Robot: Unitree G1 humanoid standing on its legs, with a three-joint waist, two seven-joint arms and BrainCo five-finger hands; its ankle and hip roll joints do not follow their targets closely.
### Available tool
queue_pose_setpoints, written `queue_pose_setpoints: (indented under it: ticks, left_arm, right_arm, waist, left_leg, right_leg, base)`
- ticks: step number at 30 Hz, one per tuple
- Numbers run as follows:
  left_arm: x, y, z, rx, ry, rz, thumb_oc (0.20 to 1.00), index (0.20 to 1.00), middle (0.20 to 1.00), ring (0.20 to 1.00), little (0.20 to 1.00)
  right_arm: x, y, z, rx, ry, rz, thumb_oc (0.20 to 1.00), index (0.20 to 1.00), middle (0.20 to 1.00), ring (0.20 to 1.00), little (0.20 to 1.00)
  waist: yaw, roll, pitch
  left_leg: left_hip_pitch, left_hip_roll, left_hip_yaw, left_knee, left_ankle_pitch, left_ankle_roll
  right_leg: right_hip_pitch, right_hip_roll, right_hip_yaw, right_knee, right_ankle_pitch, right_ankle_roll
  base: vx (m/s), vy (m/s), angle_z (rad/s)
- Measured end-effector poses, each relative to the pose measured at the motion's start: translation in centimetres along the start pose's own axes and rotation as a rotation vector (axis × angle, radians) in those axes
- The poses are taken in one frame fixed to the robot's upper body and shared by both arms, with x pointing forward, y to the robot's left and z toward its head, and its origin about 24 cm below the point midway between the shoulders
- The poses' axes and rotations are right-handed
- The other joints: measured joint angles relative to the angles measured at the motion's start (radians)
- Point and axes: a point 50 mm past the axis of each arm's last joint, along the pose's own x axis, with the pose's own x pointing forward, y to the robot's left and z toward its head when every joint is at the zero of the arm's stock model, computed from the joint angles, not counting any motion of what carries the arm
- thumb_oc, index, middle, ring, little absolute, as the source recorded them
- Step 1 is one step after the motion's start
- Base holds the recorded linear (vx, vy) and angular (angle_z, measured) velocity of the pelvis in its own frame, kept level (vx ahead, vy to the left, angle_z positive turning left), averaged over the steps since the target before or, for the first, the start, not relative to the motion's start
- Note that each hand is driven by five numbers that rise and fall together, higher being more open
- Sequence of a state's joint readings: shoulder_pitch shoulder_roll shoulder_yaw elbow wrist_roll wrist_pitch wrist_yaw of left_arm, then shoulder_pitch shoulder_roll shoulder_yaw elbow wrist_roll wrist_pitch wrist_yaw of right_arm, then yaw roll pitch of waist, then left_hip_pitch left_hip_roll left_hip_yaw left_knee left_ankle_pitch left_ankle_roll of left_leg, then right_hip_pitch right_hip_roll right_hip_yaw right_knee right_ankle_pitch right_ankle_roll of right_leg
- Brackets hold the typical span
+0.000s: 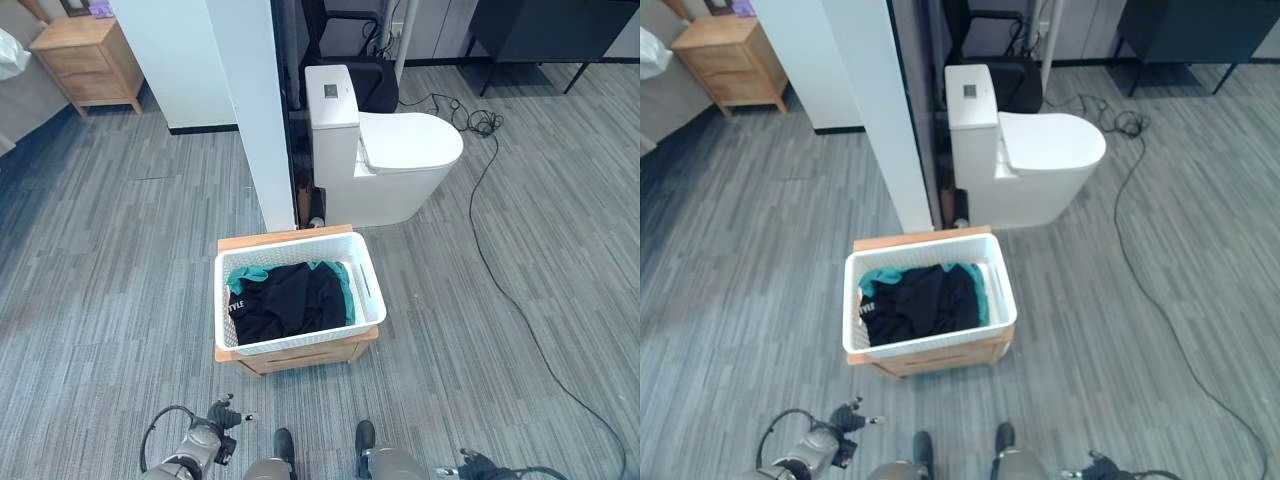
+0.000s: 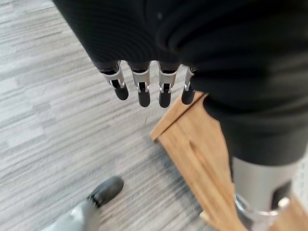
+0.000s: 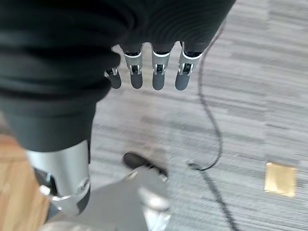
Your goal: Grab the laundry basket,head to the washer,open it,put in the laundry and shut it.
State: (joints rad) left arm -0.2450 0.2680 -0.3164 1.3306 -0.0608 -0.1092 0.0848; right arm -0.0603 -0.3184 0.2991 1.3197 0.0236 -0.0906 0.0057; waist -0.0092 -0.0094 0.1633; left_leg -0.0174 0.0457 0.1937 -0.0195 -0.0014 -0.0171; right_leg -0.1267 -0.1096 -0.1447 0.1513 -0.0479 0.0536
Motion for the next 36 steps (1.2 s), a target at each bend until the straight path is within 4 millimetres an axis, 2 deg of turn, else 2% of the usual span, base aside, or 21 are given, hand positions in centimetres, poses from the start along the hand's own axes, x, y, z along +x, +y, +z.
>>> queue_pose_setpoints:
  ticks: [2,4,7,12,13,14,15,16,17,18,19,21,22,23,26,27,28,30,33,34,36]
  left_arm:
    - [0.0,0.1,0.1,-0.007,-0.013,0.004,1.0,1.0,1.0,1.0,1.0]
    - [-0.1,-0.3,-0.3,-0.028,-0.006,-0.003,1.0,1.0,1.0,1.0,1.0]
    - [-0.4,-0.4,-1.4,-0.031,0.021,-0.003,1.0,1.0,1.0,1.0,1.0]
    - [-0.6,-0.2,-2.4,-0.042,0.043,0.004,1.0,1.0,1.0,1.0,1.0]
    - [-0.6,-0.1,-2.6,-0.049,0.048,0.007,1.0,1.0,1.0,1.0,1.0]
    - [-0.6,-0.3,-2.5,-0.052,0.045,0.003,1.0,1.0,1.0,1.0,1.0]
    - [-0.6,-0.2,-2.6,-0.057,0.051,0.005,1.0,1.0,1.0,1.0,1.0]
    - [-0.6,-0.1,-2.8,-0.065,0.059,0.01,1.0,1.0,1.0,1.0,1.0]
    - [-0.6,0.0,-2.5,-0.064,0.055,0.011,1.0,1.0,1.0,1.0,1.0]
    - [-0.5,0.0,-2.3,-0.072,0.053,0.015,1.0,1.0,1.0,1.0,1.0]
    - [-0.4,0.2,-1.9,-0.085,0.044,0.021,1.0,1.0,1.0,1.0,1.0]
    - [-0.5,0.7,-2.2,-0.087,0.039,0.035,1.0,1.0,1.0,1.0,1.0]
    - [-0.6,1.0,-2.7,-0.106,0.049,0.046,1.0,1.0,1.0,1.0,1.0]
    - [-0.9,1.0,-3.7,-0.138,0.076,0.057,1.0,1.0,1.0,1.0,1.0]
    - [-0.9,0.7,-3.3,-0.164,0.043,0.052,1.0,1.0,1.0,1.0,1.0]
    - [-0.9,0.7,-3.1,-0.166,0.035,0.049,1.0,1.0,1.0,1.0,1.0]
    - [-0.9,0.6,-2.9,-0.169,0.025,0.047,1.0,1.0,1.0,1.0,1.0]
    - [-0.7,0.4,-1.8,-0.182,-0.02,0.037,1.0,1.0,1.0,1.0,1.0]
    - [-0.7,0.6,-1.4,-0.179,-0.039,0.025,1.0,1.0,1.0,1.0,1.0]
    - [-0.7,1.0,-1.1,-0.169,-0.058,0.028,1.0,1.0,1.0,1.0,1.0]
    - [-0.8,1.5,-0.9,-0.165,-0.079,0.029,1.0,1.0,1.0,1.0,1.0]
  right_arm:
    - [0.1,0.1,0.4,-0.002,-0.012,0.001,1.0,1.0,1.0,1.0,1.0]
    - [0.0,0.0,-0.3,0.005,0.012,-0.003,1.0,1.0,1.0,1.0,1.0]
    - [-0.2,0.1,-1.3,0.027,0.037,-0.003,1.0,1.0,1.0,1.0,1.0]
    - [-0.2,-0.3,-0.9,0.127,0.015,-0.024,1.0,1.0,1.0,1.0,1.0]
    - [-0.2,-0.3,-0.8,0.146,0.007,-0.024,1.0,1.0,1.0,1.0,1.0]
    - [-0.3,-0.1,-1.4,0.17,0.018,-0.02,1.0,1.0,1.0,1.0,1.0]
    - [-0.3,0.1,-1.5,0.189,0.019,-0.017,1.0,1.0,1.0,1.0,1.0]
    - [-0.4,0.2,-1.5,0.196,0.012,-0.016,1.0,1.0,1.0,1.0,1.0]
    - [-0.4,0.0,-1.6,0.195,0.012,-0.02,1.0,1.0,1.0,1.0,1.0]
    - [-0.4,0.1,-1.8,0.2,0.017,-0.02,1.0,1.0,1.0,1.0,1.0]
    - [-0.6,0.6,-2.5,0.216,0.035,-0.01,1.0,1.0,1.0,1.0,1.0]
    - [-1.0,1.8,-3.9,0.231,0.073,0.025,1.0,1.0,1.0,1.0,1.0]
    - [-1.1,1.9,-4.3,0.232,0.085,0.033,1.0,1.0,1.0,1.0,1.0]
    - [-1.2,1.1,-4.7,0.247,0.094,0.009,1.0,1.0,1.0,1.0,1.0]
    - [-1.1,-1.5,-4.1,0.337,0.054,-0.06,1.0,1.0,1.0,1.0,1.0]
    - [-1.1,-2.1,-4.0,0.343,0.051,-0.075,1.0,1.0,1.0,1.0,1.0]
    - [-1.2,-2.6,-4.0,0.337,0.043,-0.083,1.0,1.0,1.0,1.0,1.0]
    - [-1.6,-4.1,-4.5,0.441,0.024,-0.142,1.0,1.0,1.0,1.0,1.0]
    - [-2.2,-6.6,-5.4,0.486,0.031,-0.21,1.0,1.0,1.0,1.0,1.0]
    - [-2.6,-8.0,-5.6,0.489,0.019,-0.243,1.0,1.0,1.0,1.0,1.0]
    - [-3.2,-9.3,-5.8,0.488,-0.015,-0.265,1.0,1.0,1.0,1.0,1.0]
  waist:
    - [0.007,0.0,-0.002]
    - [0.007,-0.003,-0.004]
    - [0.002,-0.025,-0.028]
    - [-0.003,-0.035,-0.031]
    - [-0.008,-0.033,-0.03]
    - [-0.011,-0.041,-0.035]
    - [-0.01,-0.044,-0.034]
    - [-0.009,-0.046,-0.034]
    - [-0.009,-0.053,-0.026]
    - [-0.011,-0.058,-0.021]
    - [-0.026,-0.067,-0.022]
    - [-0.013,-0.086,-0.031]
    - [-0.004,-0.093,-0.035]
    - [-0.008,-0.082,-0.047]
    - [-0.004,-0.036,-0.051]
    - [-0.004,-0.031,-0.055]
    - [-0.005,-0.026,-0.062]
    - [-0.008,-0.007,-0.072]
    - [-0.01,0.009,-0.085]
    - [-0.011,0.014,-0.086]
    - [-0.012,0.019,-0.091]
  left_leg:
    - [0.02,-0.019,0.007,-0.002,-0.013,0.017]
    - [0.042,-0.023,0.007,-0.013,-0.012,0.018]
    - [0.057,-0.033,0.008,-0.021,-0.023,0.033]
    - [0.089,-0.032,0.04,-0.051,-0.017,0.051]
    - [0.088,-0.031,0.036,-0.052,-0.016,0.058]
    - [0.091,-0.039,0.026,-0.056,-0.015,0.064]
    - [0.094,-0.038,0.01,-0.062,-0.013,0.069]
    - [0.087,-0.033,0.008,-0.062,-0.008,0.071]
    - [0.084,-0.036,0.011,-0.059,-0.009,0.07]
    - [0.073,-0.042,0.002,-0.053,-0.007,0.067]
    - [0.07,-0.043,-0.029,-0.051,-0.007,0.063]
    - [0.089,-0.046,-0.043,-0.056,-0.001,0.045]
    - [0.101,-0.047,-0.042,-0.058,-0.005,0.035]
    - [0.105,-0.025,-0.052,-0.052,-0.021,0.011]
    - [0.103,0.022,-0.054,-0.031,-0.031,-0.018]
    - [0.102,0.028,-0.052,-0.019,-0.034,-0.023]
    - [0.106,0.037,-0.053,-0.018,-0.035,-0.024]
    - [0.106,0.054,-0.074,-0.019,-0.043,-0.044]
    - [0.109,0.058,-0.079,-0.02,-0.043,-0.045]
    - [0.108,0.053,-0.081,-0.02,-0.043,-0.045]
    - [0.108,0.049,-0.085,-0.022,-0.043,-0.045]
  right_leg:
    - [0.028,-0.011,-0.005,-0.027,0.01,0.024]
    - [0.046,-0.014,-0.004,-0.027,0.015,0.032]
    - [0.057,-0.024,-0.004,-0.026,0.015,0.036]
    - [-0.039,-0.038,-0.015,0.161,0.038,0.075]
    - [-0.051,-0.048,-0.031,0.186,0.035,0.083]
    - [-0.066,-0.042,-0.02,0.19,0.021,0.095]
    - [-0.074,-0.014,0.036,0.171,-0.004,0.093]
    - [-0.081,-0.014,0.041,0.11,-0.006,0.091]
    - [-0.086,-0.034,0.007,0.039,0.007,0.102]
    - [-0.079,-0.044,0.004,-0.016,0.028,0.114]
    - [-0.077,-0.059,0.031,-0.027,0.047,0.12]
    - [-0.042,-0.078,0.025,-0.052,0.078,0.115]
    - [-0.023,-0.083,0.01,-0.068,0.094,0.101]
    - [0.011,-0.059,-0.026,-0.119,0.142,0.065]
    - [0.062,-0.006,-0.044,-0.209,0.179,0.029]
    - [0.085,0.005,-0.05,-0.232,0.188,0.021]
    - [0.096,0.014,-0.055,-0.236,0.185,0.019]
    - [0.102,0.029,-0.069,-0.237,0.176,0.012]
    - [0.111,0.027,-0.082,-0.237,0.169,0.016]
    - [0.111,0.022,-0.082,-0.237,0.167,0.019]
    - [0.113,0.018,-0.084,-0.237,0.168,0.021]
  base:
    - [0.1,0.187,-0.1]
    - [0.05,0.107,-0.01]
    - [0.05,0.107,-0.01]
    - [0.02,0.059,-0.18]
    - [0.07,-0.05,-0.03]
    - [0.09,-0.107,0.04]
    - [0.07,-0.152,0.05]
    - [0.01,-0.128,0.01]
    - [0.0,-0.112,0.15]
    - [0.01,-0.071,0.5]
    - [0.07,-0.122,0.74]
    - [0.08,-0.116,0.48]
    - [0.03,-0.09,0.08]
    - [0.06,-0.093,0.0]
    - [0.08,-0.077,0.02]
    - [0.11,-0.08,0.1]
    - [0.1,-0.076,0.11]
    - [0.06,-0.051,0.17]
    - [0.04,-0.035,0.12]
    - [0.04,-0.024,0.05]
    - [0.04,-0.024,0.06]
